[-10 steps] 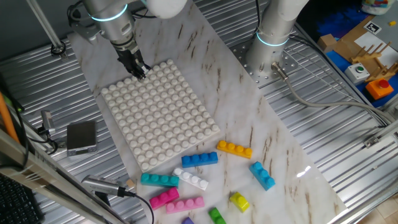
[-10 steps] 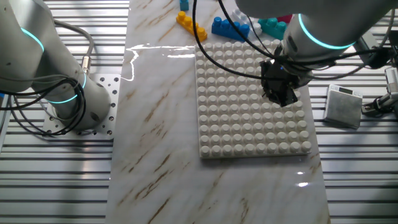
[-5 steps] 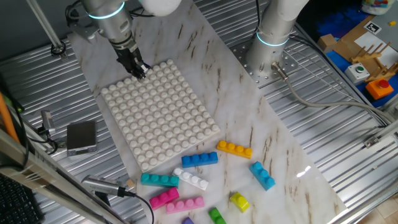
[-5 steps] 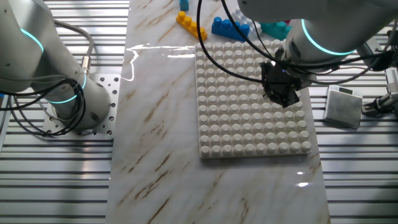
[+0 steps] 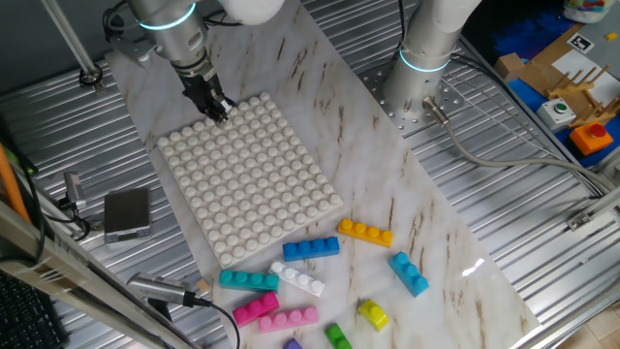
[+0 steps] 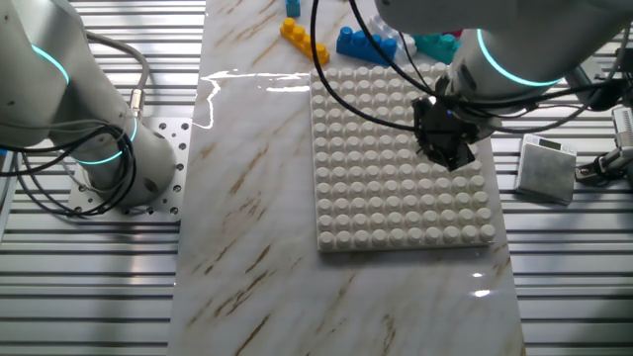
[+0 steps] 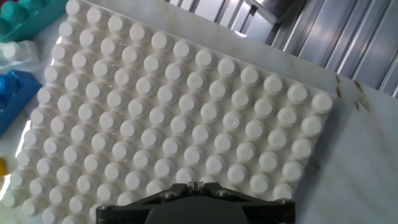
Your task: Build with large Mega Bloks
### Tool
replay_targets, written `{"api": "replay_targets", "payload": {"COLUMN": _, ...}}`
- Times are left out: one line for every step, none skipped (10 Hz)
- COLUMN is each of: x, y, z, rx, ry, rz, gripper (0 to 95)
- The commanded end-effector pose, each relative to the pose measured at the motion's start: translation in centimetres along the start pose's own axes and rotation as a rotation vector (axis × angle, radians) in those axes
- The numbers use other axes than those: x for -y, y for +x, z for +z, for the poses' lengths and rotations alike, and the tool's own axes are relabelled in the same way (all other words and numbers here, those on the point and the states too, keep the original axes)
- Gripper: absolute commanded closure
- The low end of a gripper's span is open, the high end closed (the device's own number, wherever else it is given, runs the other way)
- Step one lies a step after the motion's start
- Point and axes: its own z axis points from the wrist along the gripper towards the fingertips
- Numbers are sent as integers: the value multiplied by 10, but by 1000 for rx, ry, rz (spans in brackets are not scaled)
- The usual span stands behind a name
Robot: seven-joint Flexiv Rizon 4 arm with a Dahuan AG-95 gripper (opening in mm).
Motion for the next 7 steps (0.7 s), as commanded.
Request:
{"api": "replay_targets", "payload": {"x": -16, "y": -13, "z": 2, "rx": 2, "ry": 3, "rz": 17, "gripper": 950}}
{"api": "replay_targets", "payload": {"x": -27, "y": -21, "z": 4, "rx": 3, "ry": 4, "rz": 32, "gripper": 950}}
{"api": "replay_targets", "payload": {"x": -38, "y": -30, "z": 6, "rx": 4, "ry": 3, "rz": 58, "gripper": 950}}
{"api": "replay_targets", "payload": {"x": -45, "y": -34, "z": 7, "rx": 7, "ry": 3, "rz": 74, "gripper": 950}}
{"api": "replay_targets", "payload": {"x": -59, "y": -42, "z": 10, "rx": 9, "ry": 3, "rz": 104, "gripper": 950}}
{"api": "replay_targets", "payload": {"x": -71, "y": -47, "z": 14, "rx": 10, "ry": 4, "rz": 127, "gripper": 950}}
{"api": "replay_targets", "payload": {"x": -83, "y": -51, "z": 17, "rx": 10, "ry": 8, "rz": 147, "gripper": 950}}
